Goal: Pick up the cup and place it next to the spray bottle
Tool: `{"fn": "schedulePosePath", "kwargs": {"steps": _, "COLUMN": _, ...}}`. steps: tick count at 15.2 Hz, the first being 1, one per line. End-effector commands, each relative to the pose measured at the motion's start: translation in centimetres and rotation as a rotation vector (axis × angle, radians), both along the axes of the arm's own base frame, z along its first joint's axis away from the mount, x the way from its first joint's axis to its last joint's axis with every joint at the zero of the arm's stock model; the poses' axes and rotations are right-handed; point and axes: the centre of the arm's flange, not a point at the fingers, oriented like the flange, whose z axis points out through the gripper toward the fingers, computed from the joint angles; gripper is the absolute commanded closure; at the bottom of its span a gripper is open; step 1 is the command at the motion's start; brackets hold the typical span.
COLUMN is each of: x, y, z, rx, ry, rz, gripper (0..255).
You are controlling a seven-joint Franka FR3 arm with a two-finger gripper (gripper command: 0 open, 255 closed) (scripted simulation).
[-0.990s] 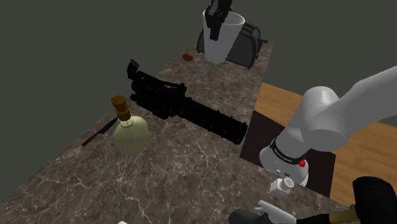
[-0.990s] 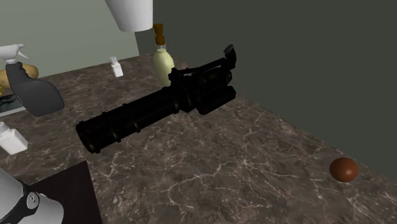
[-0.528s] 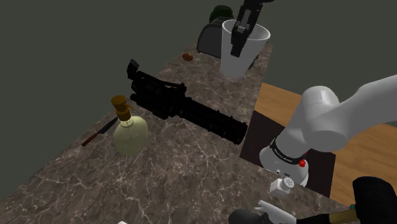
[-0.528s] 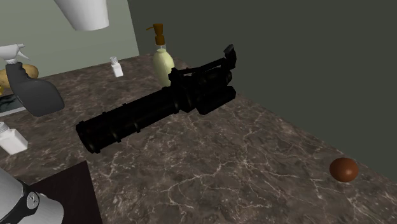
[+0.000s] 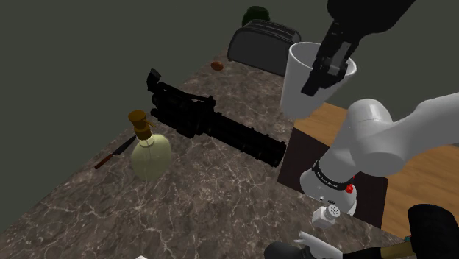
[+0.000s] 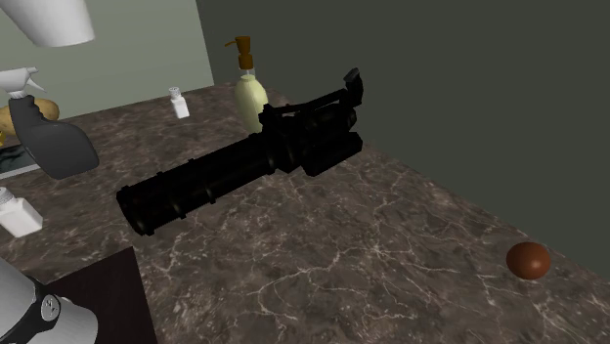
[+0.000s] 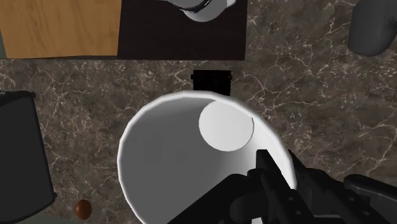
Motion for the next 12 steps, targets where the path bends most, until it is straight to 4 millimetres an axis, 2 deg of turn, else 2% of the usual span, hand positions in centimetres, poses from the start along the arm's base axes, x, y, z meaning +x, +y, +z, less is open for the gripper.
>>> {"fn": "schedulePosePath", "kwargs": {"steps": 1, "x": -2.7, "y": 0.9, "z": -0.2, "rx": -0.001, "ry": 0.000, "rz": -0.001, "gripper": 255}}
{"fn": "schedulePosePath", "kwargs": {"steps": 6, "x": -8.5, "y": 3.4, "z": -0.1, "rx": -0.001, "ry": 0.000, "rz": -0.001, "gripper": 255}}
{"fn": "schedulePosePath", "kwargs": {"steps": 12, "x": -8.5, "y": 3.4, "z": -3.3, "rx": -0.001, "ry": 0.000, "rz": -0.001, "gripper": 255}}
